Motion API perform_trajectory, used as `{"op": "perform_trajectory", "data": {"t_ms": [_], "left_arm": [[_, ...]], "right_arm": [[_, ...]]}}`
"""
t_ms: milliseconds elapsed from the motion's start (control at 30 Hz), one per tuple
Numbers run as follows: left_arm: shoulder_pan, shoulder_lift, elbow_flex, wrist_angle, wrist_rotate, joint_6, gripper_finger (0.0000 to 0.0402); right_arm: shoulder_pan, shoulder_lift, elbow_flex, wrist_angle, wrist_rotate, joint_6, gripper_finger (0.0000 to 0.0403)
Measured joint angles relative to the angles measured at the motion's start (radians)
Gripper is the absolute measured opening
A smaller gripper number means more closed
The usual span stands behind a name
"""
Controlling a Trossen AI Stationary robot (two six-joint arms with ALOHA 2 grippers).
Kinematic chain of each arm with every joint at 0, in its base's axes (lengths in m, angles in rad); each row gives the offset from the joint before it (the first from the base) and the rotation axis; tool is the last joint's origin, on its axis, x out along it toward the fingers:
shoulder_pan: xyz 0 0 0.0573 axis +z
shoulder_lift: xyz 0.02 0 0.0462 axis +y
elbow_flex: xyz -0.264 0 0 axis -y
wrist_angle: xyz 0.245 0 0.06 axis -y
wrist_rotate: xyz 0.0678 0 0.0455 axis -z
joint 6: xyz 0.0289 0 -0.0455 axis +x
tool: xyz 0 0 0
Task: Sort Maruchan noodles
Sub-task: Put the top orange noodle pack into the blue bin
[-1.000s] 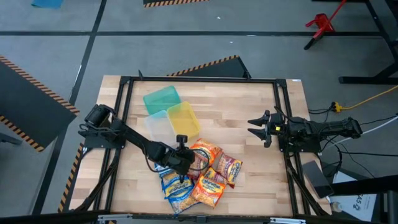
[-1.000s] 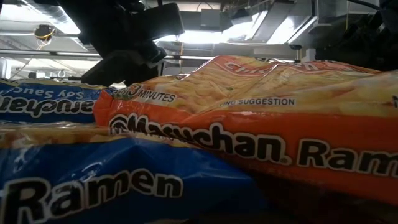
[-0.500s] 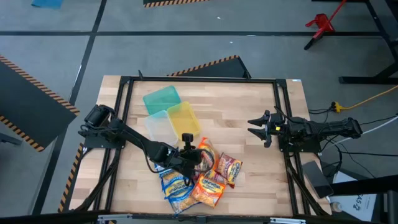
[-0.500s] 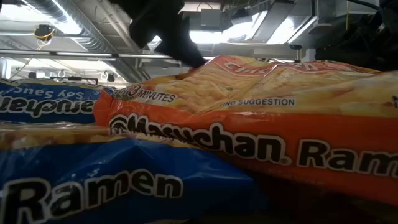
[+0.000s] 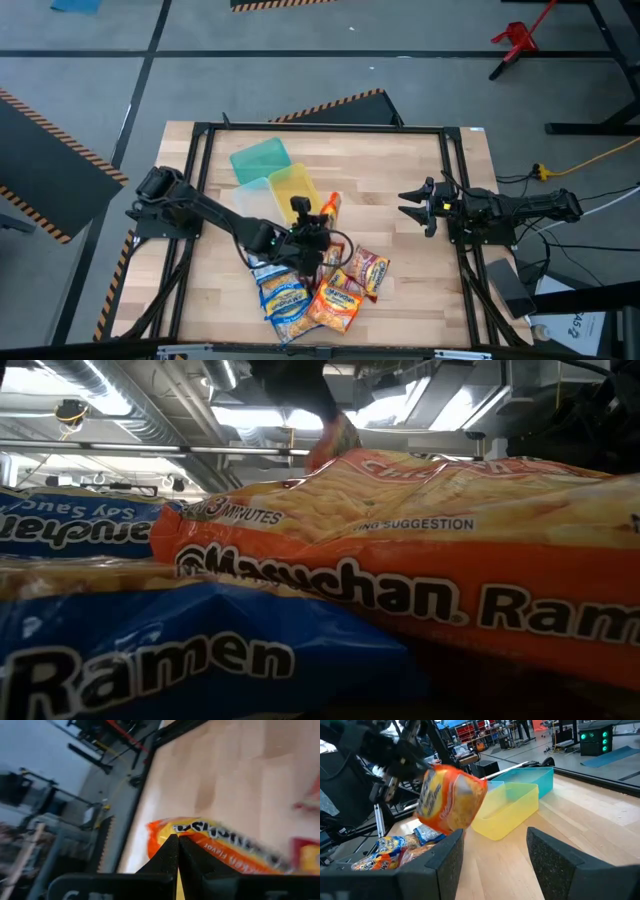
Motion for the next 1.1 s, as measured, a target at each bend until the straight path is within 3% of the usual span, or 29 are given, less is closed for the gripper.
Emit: {"op": "perform_trajectory", "data": {"t_ms": [200, 667, 1100], "left_arm": [[0.042, -0.063, 0.003, -0.185, -0.054, -0.067, 0.0000], [0.206, -0.187, 0.002, -0.760, -0.137, -0.497, 0.0000], [0.477, -0.246, 0.001, -0.862, -0.154, -0.532, 0.0000]], "right_arm": [[0.000, 0.000, 0.000, 0.000, 0.000, 0.000, 0.0207], [0.000, 0.000, 0.000, 0.000, 0.000, 0.000, 0.0207], [0.000, 0.000, 0.000, 0.000, 0.001, 0.000, 0.0207]]}}
